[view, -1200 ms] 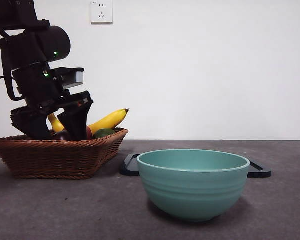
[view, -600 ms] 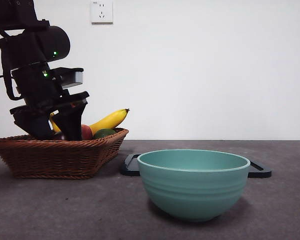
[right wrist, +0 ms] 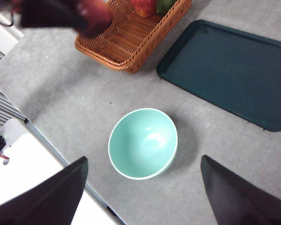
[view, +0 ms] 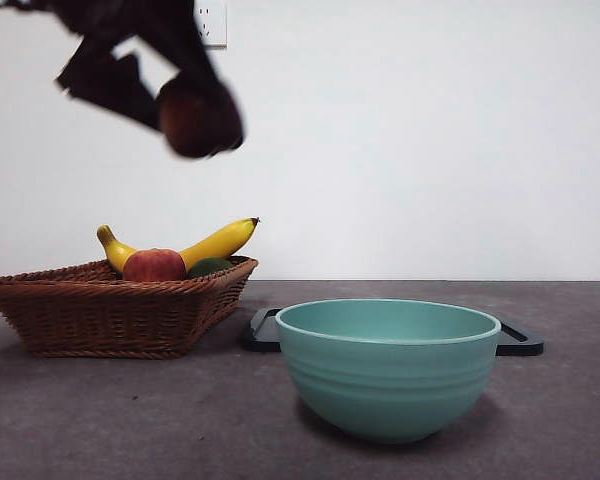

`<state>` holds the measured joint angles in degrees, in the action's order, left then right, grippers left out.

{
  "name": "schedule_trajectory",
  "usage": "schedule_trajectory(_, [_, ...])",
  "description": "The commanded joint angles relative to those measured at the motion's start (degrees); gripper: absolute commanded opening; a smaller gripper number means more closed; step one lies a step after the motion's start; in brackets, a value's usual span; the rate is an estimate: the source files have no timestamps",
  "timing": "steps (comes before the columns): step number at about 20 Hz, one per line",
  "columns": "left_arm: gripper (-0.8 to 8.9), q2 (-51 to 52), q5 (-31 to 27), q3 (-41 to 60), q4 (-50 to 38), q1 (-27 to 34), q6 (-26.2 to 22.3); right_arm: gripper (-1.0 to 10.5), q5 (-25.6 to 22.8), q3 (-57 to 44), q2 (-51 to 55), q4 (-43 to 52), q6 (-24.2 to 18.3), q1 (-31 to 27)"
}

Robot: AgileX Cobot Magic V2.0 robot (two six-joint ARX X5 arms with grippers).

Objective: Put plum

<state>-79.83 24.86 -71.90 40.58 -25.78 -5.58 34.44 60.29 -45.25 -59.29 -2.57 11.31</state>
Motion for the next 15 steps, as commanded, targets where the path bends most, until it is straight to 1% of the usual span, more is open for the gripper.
schedule_trajectory(1, [2.46, 0.02, 0.50, -1.18, -0.26, -4.94, 0.46, 3.9, 0.02, 1.01, -0.39, 0.57, 0.39, 0.24])
schedule_trajectory(5, [2.46, -1.79, 0.37, -1.18, -0.63, -13.40, 0.02, 3.9, 0.02, 1.01, -0.37, 0.55, 0.42, 0.24])
schedule_trajectory(8, [2.46, -4.63, -2.49, -1.18, -1.53, -17.97, -1.20, 3.9, 0.02, 1.01, -0.37, 0.55, 0.42, 0.24])
schedule_trajectory(12, [2.46, -9.79, -6.01, -1.18, -2.16, -22.27, -2.47, 3.9, 0.02, 1.01, -0.37, 0.52, 0.42, 0.24])
schedule_trajectory(15, [2.46, -13.90, -8.15, -1.18, -3.78, -24.30, -2.80, 3.9, 0.04, 1.01, -0.37, 0.52, 0.42, 0.24])
